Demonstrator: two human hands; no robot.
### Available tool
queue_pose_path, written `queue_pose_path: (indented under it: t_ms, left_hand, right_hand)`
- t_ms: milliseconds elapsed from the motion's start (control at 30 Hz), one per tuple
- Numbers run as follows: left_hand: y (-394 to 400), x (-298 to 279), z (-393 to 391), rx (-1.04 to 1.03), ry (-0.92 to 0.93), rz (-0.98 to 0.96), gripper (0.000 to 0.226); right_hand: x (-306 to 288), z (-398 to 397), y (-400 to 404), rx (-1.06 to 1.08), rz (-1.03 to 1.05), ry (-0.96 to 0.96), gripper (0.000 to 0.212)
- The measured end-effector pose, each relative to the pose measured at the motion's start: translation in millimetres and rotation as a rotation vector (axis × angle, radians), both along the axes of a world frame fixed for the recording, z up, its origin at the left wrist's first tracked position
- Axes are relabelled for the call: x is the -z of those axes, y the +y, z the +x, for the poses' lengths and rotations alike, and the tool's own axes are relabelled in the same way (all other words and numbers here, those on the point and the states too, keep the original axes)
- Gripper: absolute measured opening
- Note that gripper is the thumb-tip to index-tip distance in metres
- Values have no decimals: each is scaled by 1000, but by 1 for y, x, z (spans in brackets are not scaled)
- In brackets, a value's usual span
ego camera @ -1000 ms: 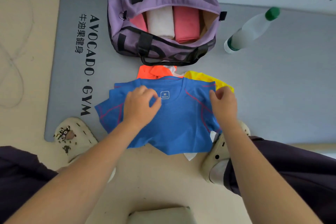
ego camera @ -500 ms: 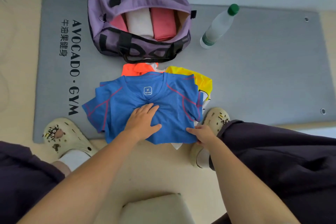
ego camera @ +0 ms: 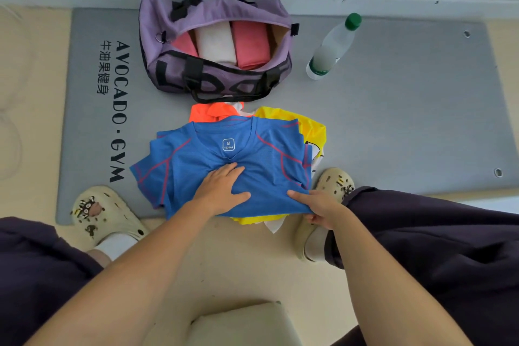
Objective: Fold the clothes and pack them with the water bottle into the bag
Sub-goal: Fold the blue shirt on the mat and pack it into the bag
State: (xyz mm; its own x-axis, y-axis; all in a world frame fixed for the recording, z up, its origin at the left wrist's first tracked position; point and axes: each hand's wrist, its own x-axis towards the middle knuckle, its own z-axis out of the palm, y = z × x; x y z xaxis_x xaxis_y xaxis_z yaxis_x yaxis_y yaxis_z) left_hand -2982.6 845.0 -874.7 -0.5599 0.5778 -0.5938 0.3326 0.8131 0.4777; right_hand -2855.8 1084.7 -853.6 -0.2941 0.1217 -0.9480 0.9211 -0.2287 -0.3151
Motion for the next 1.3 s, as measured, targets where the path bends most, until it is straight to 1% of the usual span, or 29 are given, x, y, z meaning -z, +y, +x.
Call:
queue_pose_path:
  t_ms: [67,133,200,233,300,333,367,433,500,567,633,700,800,833,900,967,1000,1067,1100,1133,1200,1300]
  left_hand:
    - [1,-1,-3,-106,-85,59,65]
    - [0,-5,-10,-346,-189,185,37]
    - [-5,-13,-20,-608,-197,253,8]
    - [-12,-16,-25,-747,-182,273,7]
    - [-35,-19,-30,-1057,-167,318,17]
    - [-51,-19,-29,-1181,-145,310,23]
    - [-67,-16,-25,-1255,-122,266,27]
    - [-98,-3,-16,-1281,-143,88,27]
    - [-117,10,-3,-1298,-290,-6,19]
    - [-125,17,10,-1350,-480,-13,8]
    - [-126,21,20,-1391,-619,8,21]
    - [-127,25,28,-1377,-666,27,26]
    - [-132,31,34,-1352,-672,4,11]
    - [-134,32,34,-1368,-669,11,10]
    - [-138,30,30,-1457,-696,79,18]
    - [-144,22,24,-1559,-784,182,29]
    - [-147,16,22,-1571,-850,224,30]
    - [-158,6,19,-1512,-998,286,30]
    - [-163,2,19,-1462,-1042,313,30]
    - [-167,-1,18,-1412,-1056,337,28]
    - [-171,-5,17,-1348,-1025,362,22]
    - [-176,-9,14,-1270,-999,339,20]
  right_hand:
    - [-6,-16,-4,52,-22,140,42]
    - [-15,-38,-12,89,-62,267,41]
    - [-23,-60,-25,31,-58,329,36]
    - [-25,-69,-33,-8,-34,339,32]
    - [-24,-82,-51,-34,-3,350,28]
    - [-21,-86,-59,-39,7,353,27]
    - [-18,-88,-67,-49,22,351,27]
    - [-9,-91,-80,-67,45,337,29]
    - [-1,-90,-89,-70,70,324,30]
    - [4,-89,-93,-72,108,314,31]
    - [5,-89,-94,-80,122,316,32]
    - [6,-88,-94,-75,118,309,33]
    - [5,-89,-94,-70,119,293,32]
    - [5,-89,-95,-71,120,291,32]
    - [6,-90,-95,-70,122,289,32]
    - [7,-90,-96,-63,125,279,33]
    - [8,-89,-96,-60,130,272,33]
    - [10,-88,-97,-55,136,261,31]
    - [11,-88,-97,-52,135,258,29]
    - [12,-88,-97,-51,134,257,27]
    - [12,-89,-98,-46,133,257,26]
    - [12,-89,-96,-45,133,249,26]
